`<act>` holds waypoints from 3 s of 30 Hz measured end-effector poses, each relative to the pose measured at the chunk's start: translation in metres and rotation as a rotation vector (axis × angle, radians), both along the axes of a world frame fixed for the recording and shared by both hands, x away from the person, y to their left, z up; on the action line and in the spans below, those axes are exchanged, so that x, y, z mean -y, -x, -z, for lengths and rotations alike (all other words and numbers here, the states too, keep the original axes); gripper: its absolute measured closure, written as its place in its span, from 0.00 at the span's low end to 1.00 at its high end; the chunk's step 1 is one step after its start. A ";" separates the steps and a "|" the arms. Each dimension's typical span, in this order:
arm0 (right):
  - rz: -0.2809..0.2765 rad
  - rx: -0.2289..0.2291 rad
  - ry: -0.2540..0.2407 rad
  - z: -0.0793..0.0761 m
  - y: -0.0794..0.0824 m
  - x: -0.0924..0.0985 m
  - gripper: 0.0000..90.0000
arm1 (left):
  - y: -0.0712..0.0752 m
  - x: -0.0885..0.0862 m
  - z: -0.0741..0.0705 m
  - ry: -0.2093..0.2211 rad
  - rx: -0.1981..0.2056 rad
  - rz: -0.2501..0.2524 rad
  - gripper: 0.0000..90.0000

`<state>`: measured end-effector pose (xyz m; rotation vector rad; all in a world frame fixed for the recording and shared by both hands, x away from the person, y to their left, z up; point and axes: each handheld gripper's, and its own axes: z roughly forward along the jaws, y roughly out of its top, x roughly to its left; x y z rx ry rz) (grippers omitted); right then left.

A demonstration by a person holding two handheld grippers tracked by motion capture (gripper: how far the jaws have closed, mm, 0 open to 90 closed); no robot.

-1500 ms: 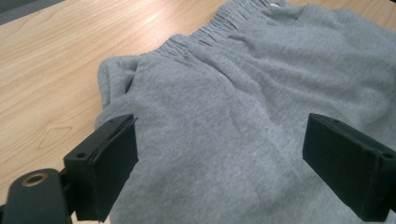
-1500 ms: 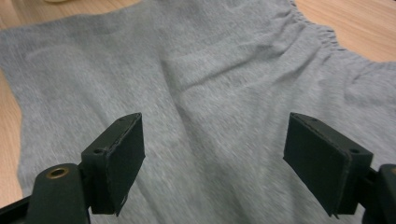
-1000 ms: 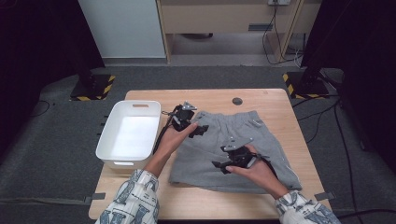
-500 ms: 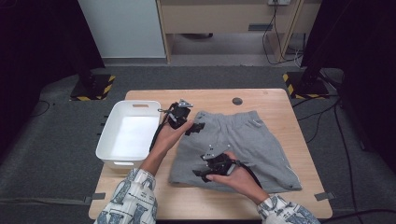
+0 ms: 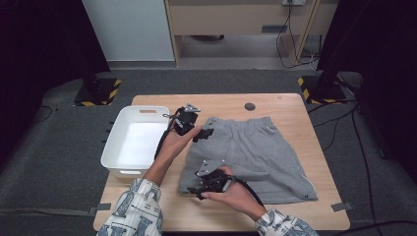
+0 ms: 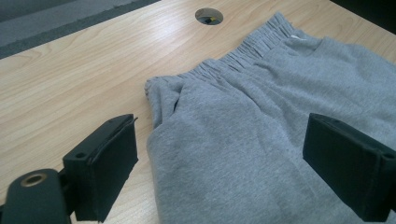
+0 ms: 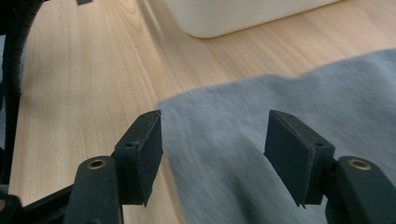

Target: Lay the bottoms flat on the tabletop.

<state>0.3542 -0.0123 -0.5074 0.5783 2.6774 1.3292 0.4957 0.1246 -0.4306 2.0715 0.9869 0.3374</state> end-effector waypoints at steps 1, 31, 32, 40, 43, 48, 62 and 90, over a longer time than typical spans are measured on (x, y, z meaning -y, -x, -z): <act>-0.006 0.001 0.004 0.002 0.001 -0.004 0.40 | 0.000 0.000 0.000 -0.002 0.000 0.001 0.10; 0.048 0.029 0.088 0.025 0.007 -0.045 0.52 | 0.004 -0.005 0.001 0.006 0.000 0.000 0.10; 0.049 0.038 0.091 0.025 0.007 -0.045 0.55 | 0.004 -0.005 0.001 0.004 0.002 0.000 0.10; 0.050 0.021 0.080 0.022 0.001 -0.039 0.93 | 0.003 -0.002 0.002 0.012 -0.005 -0.003 0.10; 0.037 0.017 0.048 0.016 -0.002 -0.029 0.95 | 0.003 -0.001 0.002 0.010 -0.002 -0.006 0.10; 0.043 0.043 0.010 0.000 -0.002 -0.006 0.96 | -0.001 0.000 0.000 0.003 0.003 -0.017 0.10; 0.100 0.036 -0.040 -0.014 -0.009 0.047 0.96 | -0.009 0.007 0.003 0.027 -0.002 -0.053 0.12; 0.075 0.038 0.089 0.027 0.012 -0.045 0.37 | -0.003 -0.003 -0.001 0.027 -0.004 -0.040 0.12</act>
